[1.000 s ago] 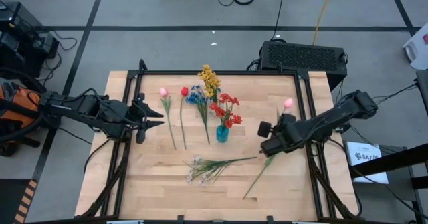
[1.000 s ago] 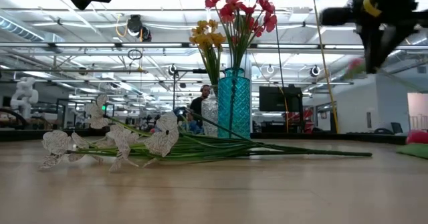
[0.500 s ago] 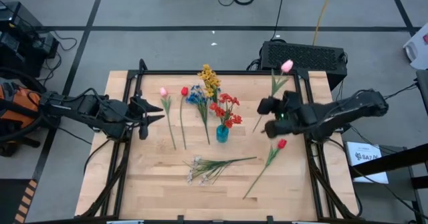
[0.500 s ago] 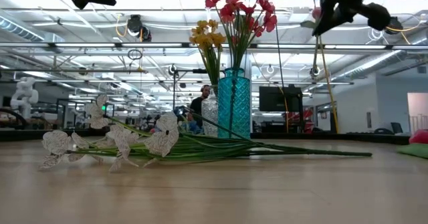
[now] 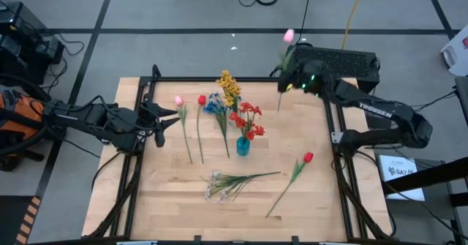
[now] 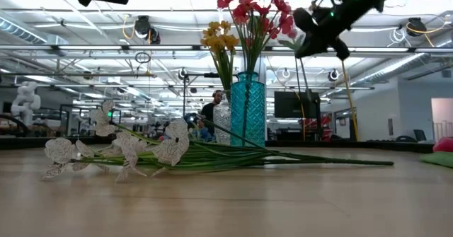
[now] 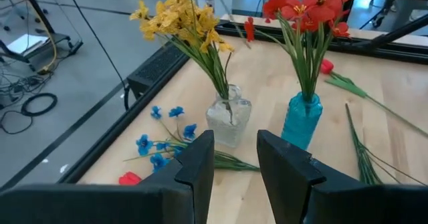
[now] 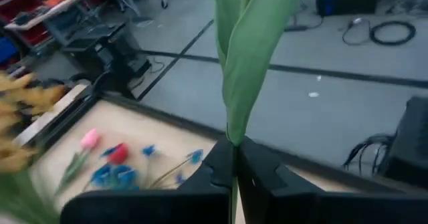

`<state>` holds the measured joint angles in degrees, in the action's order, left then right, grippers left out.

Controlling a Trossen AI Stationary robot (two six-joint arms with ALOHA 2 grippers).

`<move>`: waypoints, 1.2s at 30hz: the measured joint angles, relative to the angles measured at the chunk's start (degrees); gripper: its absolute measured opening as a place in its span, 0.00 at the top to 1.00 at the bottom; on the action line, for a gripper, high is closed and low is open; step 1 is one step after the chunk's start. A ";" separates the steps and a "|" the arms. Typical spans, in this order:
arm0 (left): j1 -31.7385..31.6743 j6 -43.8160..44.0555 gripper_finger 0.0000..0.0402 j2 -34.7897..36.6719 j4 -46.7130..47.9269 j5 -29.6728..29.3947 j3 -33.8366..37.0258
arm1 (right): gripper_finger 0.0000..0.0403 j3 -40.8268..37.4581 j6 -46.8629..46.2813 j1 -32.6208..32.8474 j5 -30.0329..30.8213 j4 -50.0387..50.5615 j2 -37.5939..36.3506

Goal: Sort flowers into vase by color
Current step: Put the right pink tulip into the transparent vase

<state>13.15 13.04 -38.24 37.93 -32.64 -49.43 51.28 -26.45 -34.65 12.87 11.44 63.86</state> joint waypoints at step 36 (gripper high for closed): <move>0.00 -0.02 0.70 0.00 0.04 -3.26 0.00 | 1.00 -11.71 -5.26 -6.64 -62.04 -99.91 28.52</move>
<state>13.15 13.02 -38.24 37.98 -35.90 -49.43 39.56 -31.71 -41.29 -49.17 -88.47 92.38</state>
